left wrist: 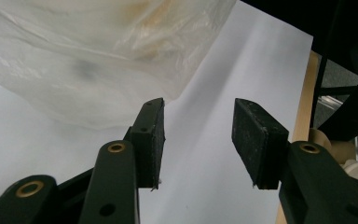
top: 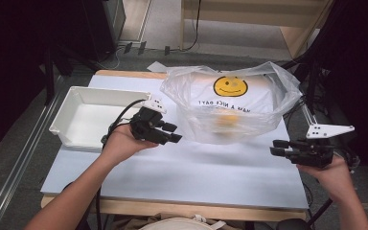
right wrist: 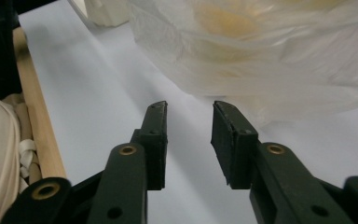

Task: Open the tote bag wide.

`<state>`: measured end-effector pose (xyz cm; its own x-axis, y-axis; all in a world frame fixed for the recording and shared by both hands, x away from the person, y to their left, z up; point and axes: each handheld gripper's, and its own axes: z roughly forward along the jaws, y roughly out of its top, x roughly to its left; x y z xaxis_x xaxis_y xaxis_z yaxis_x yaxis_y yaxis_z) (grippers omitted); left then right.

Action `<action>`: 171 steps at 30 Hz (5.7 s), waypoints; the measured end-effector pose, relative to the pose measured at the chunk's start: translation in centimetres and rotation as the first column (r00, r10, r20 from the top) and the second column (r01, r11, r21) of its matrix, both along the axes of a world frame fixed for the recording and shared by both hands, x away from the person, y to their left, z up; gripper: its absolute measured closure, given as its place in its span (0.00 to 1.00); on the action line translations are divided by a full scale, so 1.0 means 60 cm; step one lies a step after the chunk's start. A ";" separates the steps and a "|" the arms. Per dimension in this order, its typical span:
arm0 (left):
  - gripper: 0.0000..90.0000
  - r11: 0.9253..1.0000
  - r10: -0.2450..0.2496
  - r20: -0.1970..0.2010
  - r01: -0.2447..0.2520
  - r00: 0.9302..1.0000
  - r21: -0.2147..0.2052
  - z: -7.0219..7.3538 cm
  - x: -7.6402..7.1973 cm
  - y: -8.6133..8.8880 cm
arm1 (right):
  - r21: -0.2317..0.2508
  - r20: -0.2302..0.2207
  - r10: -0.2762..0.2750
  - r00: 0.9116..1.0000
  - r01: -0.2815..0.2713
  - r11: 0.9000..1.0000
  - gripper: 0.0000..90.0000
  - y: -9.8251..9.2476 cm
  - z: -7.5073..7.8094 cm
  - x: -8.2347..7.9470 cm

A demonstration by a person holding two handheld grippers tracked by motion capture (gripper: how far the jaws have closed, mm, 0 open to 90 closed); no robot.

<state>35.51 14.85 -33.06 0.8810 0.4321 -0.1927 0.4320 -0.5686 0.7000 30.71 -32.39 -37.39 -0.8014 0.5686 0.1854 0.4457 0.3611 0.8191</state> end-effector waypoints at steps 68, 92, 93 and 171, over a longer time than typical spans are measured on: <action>1.00 1.000 -0.003 0.145 -0.001 0.989 0.028 0.180 0.234 -0.175 | -0.123 0.141 0.178 0.974 -0.161 0.979 1.00 0.178 0.275 0.273; 0.99 0.997 0.046 0.056 -0.049 0.997 0.056 0.047 0.248 -0.204 | -0.164 0.067 0.058 0.996 -0.046 0.985 1.00 0.158 0.146 0.267; 0.99 0.997 0.046 0.056 -0.049 0.997 0.056 0.047 0.248 -0.204 | -0.169 0.065 0.057 0.996 -0.045 0.985 1.00 0.157 0.143 0.266; 0.89 0.955 0.251 -0.032 -0.242 0.967 0.170 -0.190 0.257 -0.156 | -0.100 -0.046 -0.178 0.983 0.173 0.980 0.77 0.103 -0.122 0.237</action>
<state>50.91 5.47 -44.45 0.7337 0.6640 -0.1442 0.6067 -0.5446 0.5791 44.90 -26.23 -44.68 -0.6780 0.7165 0.1641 0.5519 0.3488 0.7575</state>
